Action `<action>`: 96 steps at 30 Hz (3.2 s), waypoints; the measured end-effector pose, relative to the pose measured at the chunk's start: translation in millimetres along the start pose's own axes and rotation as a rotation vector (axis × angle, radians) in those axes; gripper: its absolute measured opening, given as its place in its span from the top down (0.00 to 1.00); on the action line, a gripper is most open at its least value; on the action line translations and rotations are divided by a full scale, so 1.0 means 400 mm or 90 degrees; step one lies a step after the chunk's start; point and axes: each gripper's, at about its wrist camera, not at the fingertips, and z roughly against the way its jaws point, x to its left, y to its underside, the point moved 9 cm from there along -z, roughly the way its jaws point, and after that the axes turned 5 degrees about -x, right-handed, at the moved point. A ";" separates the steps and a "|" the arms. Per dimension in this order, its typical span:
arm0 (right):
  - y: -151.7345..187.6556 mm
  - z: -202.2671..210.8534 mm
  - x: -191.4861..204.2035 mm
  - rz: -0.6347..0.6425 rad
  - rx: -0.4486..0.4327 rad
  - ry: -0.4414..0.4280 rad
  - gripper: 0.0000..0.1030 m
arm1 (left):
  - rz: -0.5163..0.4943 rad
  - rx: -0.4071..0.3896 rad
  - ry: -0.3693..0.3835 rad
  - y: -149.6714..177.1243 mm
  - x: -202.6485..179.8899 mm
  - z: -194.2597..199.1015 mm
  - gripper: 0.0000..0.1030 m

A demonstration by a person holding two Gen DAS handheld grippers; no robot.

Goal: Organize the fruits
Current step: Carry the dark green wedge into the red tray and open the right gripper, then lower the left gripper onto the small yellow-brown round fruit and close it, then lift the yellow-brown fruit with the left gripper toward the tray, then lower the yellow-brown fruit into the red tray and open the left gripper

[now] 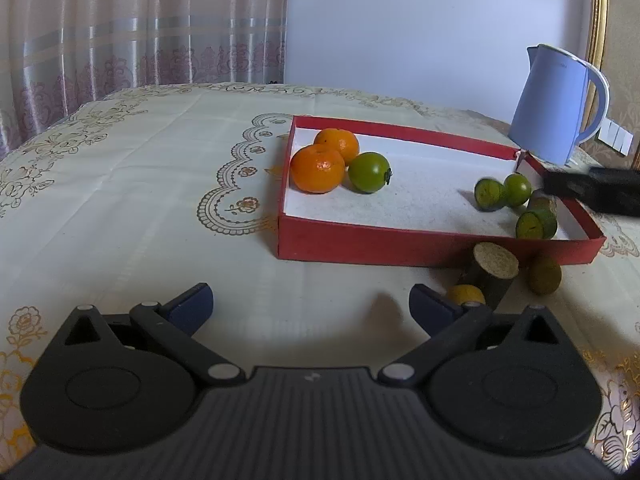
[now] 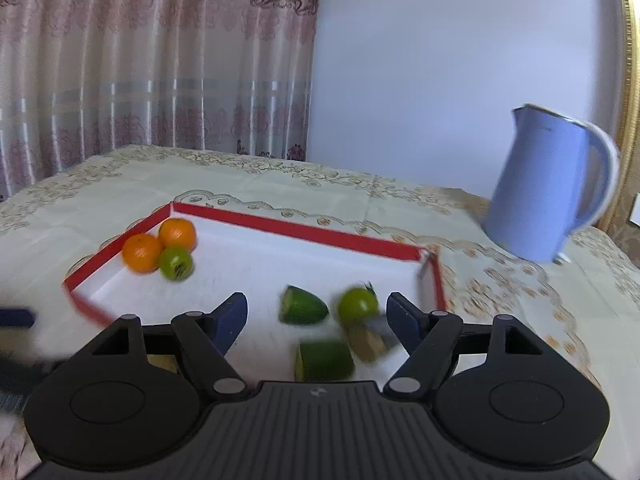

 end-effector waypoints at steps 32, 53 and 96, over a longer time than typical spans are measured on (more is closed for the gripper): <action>0.237 0.069 -0.108 -0.097 0.111 0.027 0.03 | -0.052 -0.049 0.068 -0.016 -0.091 0.080 0.00; 0.237 0.069 -0.107 -0.096 0.111 0.027 0.03 | -0.139 0.013 0.137 0.019 -0.193 0.007 0.58; 0.238 0.069 -0.106 -0.095 0.111 0.028 0.03 | -0.057 -0.020 -0.008 -0.137 -0.050 -0.111 0.76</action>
